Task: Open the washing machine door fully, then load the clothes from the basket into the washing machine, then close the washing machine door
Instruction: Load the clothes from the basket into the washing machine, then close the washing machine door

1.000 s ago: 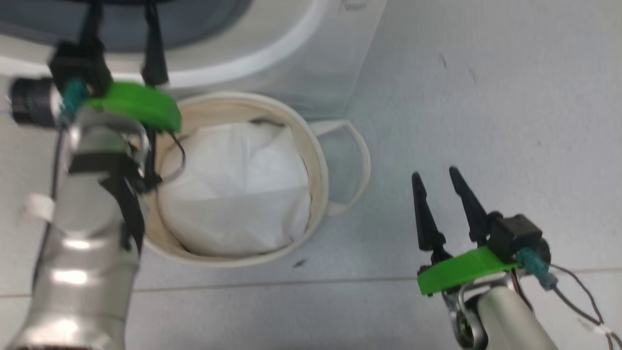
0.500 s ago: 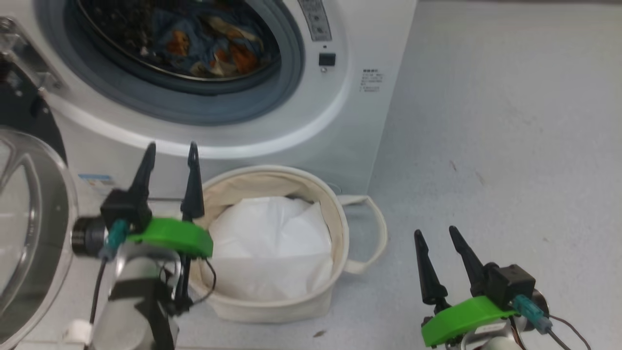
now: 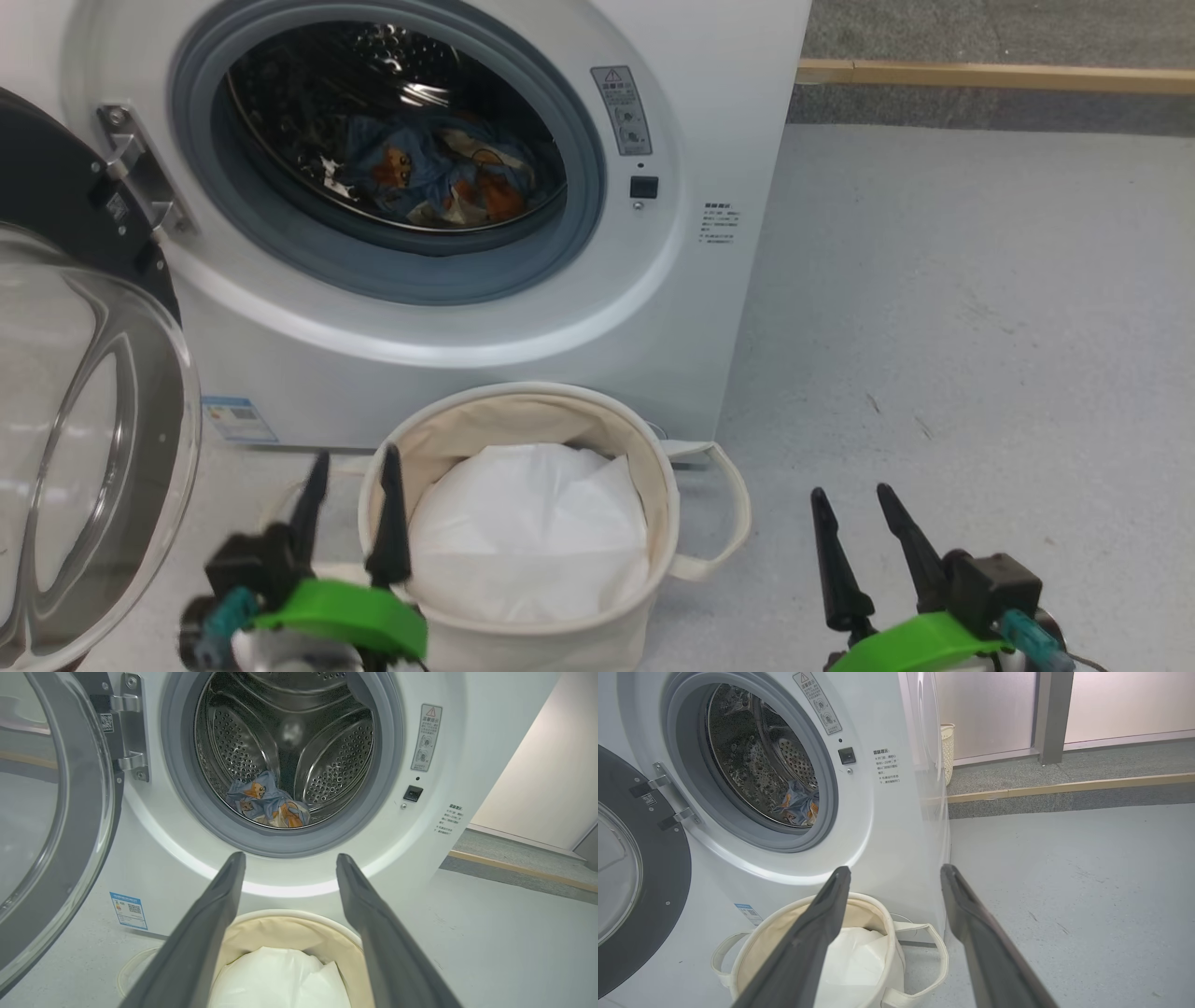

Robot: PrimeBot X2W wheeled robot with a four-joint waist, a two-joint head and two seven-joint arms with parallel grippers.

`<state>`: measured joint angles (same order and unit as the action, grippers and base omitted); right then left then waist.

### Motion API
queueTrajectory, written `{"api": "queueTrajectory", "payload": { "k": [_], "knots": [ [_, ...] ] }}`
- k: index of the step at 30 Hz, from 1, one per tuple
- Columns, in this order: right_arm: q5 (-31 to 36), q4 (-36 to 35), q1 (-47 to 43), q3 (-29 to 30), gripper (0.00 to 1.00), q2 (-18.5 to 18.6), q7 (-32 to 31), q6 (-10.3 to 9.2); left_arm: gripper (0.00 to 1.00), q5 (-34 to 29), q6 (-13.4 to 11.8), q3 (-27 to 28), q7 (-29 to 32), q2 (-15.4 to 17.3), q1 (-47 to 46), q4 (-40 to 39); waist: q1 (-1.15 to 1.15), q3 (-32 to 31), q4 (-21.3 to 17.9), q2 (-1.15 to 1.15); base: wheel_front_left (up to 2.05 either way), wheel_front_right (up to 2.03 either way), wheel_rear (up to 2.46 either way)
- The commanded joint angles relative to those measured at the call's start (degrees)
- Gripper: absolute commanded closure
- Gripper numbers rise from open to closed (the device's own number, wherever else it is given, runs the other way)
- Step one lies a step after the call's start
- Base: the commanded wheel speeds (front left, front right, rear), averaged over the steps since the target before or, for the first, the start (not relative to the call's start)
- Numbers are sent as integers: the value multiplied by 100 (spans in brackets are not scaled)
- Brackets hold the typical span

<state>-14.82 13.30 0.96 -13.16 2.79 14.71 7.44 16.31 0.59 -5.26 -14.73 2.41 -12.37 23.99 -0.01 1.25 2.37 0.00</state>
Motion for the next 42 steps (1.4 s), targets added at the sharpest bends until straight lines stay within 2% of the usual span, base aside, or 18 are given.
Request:
{"api": "queueTrajectory", "payload": {
  "k": [1, 9, 16, 22, 31, 35, 38, 42],
  "knots": [
    [-48, -201, 36, -87, 0, 9, 29, 5, 0, 10, 8, 99, -27, 49, -35, -241, 1, -37, 8, 0, 0, 0, 0],
    [-84, -206, -15, -67, 0, 9, 29, 5, 0, 123, -161, -518, -27, 48, 379, -476, 1, -140, 90, 0, 0, 0, 0],
    [-84, -219, -12, -81, 0, 9, 29, 5, 0, 163, -402, -706, -27, 47, 430, -581, 1, -151, 96, 0, 0, 0, 0],
    [-78, -211, -34, -93, 0, 9, 29, 5, 0, 48, -522, -728, -27, 47, 396, -476, 1, -116, 71, 0, 0, 0, 0],
    [-96, -200, -45, -100, 0, 9, 29, 5, 0, 20, -511, -727, -27, 47, 387, -432, 1, -112, 56, 0, 0, 0, 0],
    [-102, -200, -51, -113, 0, 9, 29, 5, 0, 185, -549, -666, -27, 47, 393, -387, 1, -114, 65, 0, 0, 0, 0],
    [-100, -194, -63, -119, 0, 9, 29, 5, 0, 414, -694, -500, -27, 47, 388, -398, 1, -115, 75, 0, -20, 20, 0],
    [-96, -184, -69, -114, 0, 9, 29, 5, 0, 589, -644, -457, -27, 47, 405, -401, 1, -119, 85, 0, -74, 61, 13]
  ]
}}
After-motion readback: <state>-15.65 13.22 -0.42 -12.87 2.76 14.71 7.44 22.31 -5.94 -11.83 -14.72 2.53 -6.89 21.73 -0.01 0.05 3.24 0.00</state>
